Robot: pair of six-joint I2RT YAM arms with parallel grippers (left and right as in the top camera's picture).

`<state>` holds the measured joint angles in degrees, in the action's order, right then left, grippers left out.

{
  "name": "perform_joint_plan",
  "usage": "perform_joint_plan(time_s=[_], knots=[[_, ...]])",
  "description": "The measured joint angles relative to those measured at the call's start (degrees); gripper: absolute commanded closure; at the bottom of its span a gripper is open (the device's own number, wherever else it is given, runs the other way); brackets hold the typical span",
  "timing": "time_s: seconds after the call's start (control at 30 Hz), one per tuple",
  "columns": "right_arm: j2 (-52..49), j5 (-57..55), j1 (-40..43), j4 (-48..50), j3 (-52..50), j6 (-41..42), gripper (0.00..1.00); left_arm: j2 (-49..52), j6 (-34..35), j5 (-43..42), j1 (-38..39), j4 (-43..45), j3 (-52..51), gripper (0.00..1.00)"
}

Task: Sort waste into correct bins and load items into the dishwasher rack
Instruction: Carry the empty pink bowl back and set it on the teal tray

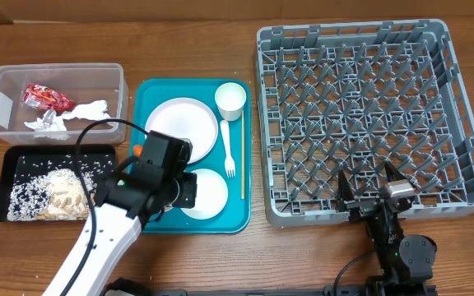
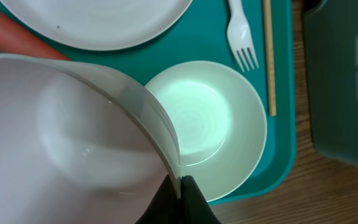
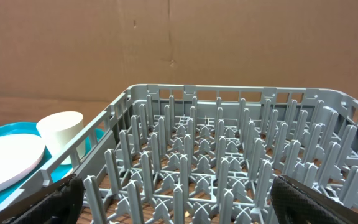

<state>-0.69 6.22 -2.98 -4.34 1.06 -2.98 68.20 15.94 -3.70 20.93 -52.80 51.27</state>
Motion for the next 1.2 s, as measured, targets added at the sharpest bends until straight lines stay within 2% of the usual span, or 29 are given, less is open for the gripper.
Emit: perform_joint_plan(time_s=[0.3, 0.87, 1.2], knots=[[0.00, 0.00, 0.00, 0.00, 0.00, -0.02, 0.00, 3.34, -0.02, 4.35, 0.09, -3.89, 0.00, 0.96], [0.00, -0.02, 0.00, 0.00, 0.00, -0.02, 0.00, 11.15, -0.02, 4.37, 0.11, -4.24, 0.04, 0.96], [0.00, -0.02, 0.00, 0.00, 0.00, -0.02, 0.00, 11.54, -0.02, 4.37, 0.11, -3.50, 0.04, 0.96]])
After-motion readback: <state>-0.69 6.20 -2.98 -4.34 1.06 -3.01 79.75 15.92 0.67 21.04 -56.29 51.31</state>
